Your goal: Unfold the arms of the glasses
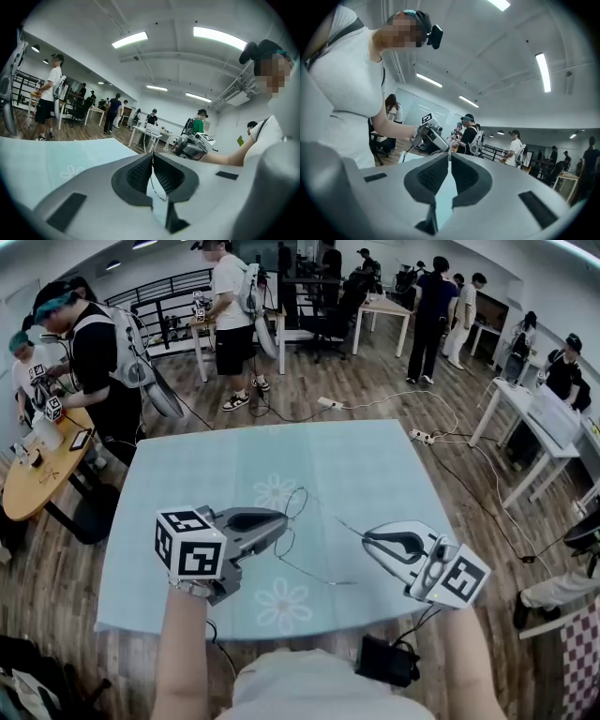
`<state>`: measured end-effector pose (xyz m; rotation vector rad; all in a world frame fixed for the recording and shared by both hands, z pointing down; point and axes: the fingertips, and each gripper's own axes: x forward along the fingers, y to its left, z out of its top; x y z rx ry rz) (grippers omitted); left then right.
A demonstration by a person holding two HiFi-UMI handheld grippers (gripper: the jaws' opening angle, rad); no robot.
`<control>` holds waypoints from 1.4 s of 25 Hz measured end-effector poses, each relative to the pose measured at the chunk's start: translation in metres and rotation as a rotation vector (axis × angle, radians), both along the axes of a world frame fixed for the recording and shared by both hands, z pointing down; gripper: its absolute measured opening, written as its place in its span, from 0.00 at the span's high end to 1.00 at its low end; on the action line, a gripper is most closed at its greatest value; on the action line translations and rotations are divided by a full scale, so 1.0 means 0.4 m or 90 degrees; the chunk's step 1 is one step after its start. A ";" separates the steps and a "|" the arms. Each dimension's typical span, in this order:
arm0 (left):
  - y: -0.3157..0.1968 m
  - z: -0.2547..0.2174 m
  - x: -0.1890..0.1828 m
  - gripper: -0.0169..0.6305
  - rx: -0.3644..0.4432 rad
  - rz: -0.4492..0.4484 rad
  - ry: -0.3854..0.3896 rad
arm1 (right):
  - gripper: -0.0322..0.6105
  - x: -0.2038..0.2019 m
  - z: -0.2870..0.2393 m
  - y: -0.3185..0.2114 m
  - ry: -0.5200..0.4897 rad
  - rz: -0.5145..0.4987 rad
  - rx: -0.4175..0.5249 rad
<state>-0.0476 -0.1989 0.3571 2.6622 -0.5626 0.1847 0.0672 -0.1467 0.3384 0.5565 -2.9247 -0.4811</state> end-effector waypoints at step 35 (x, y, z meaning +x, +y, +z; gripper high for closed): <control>-0.025 0.100 0.060 0.95 0.055 0.021 -0.307 | 0.78 0.062 0.053 -0.038 -0.078 0.112 -0.161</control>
